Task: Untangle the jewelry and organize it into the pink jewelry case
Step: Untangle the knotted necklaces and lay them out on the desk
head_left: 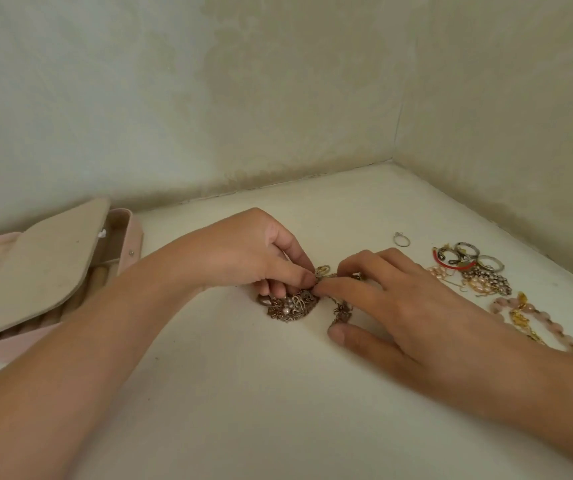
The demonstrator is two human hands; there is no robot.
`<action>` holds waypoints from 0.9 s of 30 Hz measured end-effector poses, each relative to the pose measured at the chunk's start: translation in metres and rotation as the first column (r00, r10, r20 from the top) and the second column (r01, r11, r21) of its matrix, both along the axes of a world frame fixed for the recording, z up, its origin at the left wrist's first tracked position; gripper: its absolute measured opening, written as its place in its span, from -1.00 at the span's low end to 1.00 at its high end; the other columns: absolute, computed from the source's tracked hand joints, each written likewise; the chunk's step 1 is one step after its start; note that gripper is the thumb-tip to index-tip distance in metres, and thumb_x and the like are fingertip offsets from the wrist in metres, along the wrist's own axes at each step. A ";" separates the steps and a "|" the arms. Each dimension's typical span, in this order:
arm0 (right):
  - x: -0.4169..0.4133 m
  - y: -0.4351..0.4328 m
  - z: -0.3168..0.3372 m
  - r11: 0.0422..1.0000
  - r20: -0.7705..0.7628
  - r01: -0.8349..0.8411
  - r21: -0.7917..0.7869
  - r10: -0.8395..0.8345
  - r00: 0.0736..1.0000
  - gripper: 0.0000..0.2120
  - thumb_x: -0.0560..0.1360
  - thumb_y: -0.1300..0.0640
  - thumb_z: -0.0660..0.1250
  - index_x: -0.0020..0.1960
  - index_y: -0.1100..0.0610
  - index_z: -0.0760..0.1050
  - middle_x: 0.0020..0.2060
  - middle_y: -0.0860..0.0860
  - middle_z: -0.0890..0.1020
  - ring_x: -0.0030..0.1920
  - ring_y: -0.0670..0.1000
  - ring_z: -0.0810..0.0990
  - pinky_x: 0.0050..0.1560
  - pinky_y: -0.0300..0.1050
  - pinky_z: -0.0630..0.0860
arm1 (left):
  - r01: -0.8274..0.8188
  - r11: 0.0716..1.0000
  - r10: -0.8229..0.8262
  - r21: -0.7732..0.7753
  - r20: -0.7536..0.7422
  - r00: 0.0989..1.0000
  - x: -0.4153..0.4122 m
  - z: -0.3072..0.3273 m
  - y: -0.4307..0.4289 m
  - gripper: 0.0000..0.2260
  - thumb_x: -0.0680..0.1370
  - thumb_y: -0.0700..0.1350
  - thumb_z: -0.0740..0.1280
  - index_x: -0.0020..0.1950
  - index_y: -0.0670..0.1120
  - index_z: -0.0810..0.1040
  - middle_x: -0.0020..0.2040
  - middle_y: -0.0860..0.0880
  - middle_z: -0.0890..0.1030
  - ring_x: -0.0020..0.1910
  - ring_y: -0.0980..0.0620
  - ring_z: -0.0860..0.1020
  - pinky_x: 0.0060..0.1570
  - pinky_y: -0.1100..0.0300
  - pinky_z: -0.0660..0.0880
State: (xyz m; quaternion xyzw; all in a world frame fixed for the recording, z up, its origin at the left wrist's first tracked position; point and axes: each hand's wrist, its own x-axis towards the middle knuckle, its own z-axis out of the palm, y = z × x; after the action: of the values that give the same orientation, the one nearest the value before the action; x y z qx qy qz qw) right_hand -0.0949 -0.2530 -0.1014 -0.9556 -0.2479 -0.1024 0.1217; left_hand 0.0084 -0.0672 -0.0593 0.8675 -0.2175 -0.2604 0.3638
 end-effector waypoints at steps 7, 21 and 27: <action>0.001 0.005 0.000 1.000 0.032 -0.006 -0.001 0.006 0.999 -0.69 0.54 -0.22 0.04 0.18 -0.13 0.38 0.03 -0.11 0.44 0.00 -0.03 0.43 -0.06 -0.05 0.52 | 0.049 0.999 -0.049 -0.001 0.075 0.996 -0.005 -0.003 -0.003 -0.93 0.42 -0.16 0.49 -0.14 -0.04 0.65 -0.33 0.05 0.58 -0.43 0.19 0.51 -0.42 0.35 0.44; 0.005 -0.007 0.004 0.998 0.172 -0.042 0.053 0.033 0.985 -0.71 0.53 -0.02 0.12 -0.27 0.06 0.46 -0.31 -0.08 0.48 -0.33 0.01 0.45 -0.31 -0.01 0.49 | -0.164 0.986 0.139 0.031 0.394 0.908 0.028 -0.013 0.016 -0.89 0.44 -0.18 0.44 -0.21 0.03 0.63 -0.32 0.11 0.61 -0.49 0.32 0.47 -0.46 0.50 0.32; 0.007 -0.014 0.004 0.999 0.252 -0.017 0.044 0.005 0.968 -0.61 0.53 -0.10 0.14 -0.43 0.01 0.26 -0.48 -0.12 0.34 -0.42 -0.04 0.30 -0.24 -0.12 0.42 | -0.160 0.985 0.175 -0.069 0.397 0.901 0.030 -0.014 0.016 -0.84 0.46 -0.22 0.43 -0.19 0.05 0.62 -0.27 0.09 0.59 -0.44 0.30 0.46 -0.37 0.50 0.35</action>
State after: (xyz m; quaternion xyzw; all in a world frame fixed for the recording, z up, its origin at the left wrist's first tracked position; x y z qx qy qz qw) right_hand -0.0881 -0.2670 -0.0971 -0.9304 -0.2643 -0.2280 0.1118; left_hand 0.0384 -0.0513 -0.0731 0.9115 -0.2167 -0.0408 0.3473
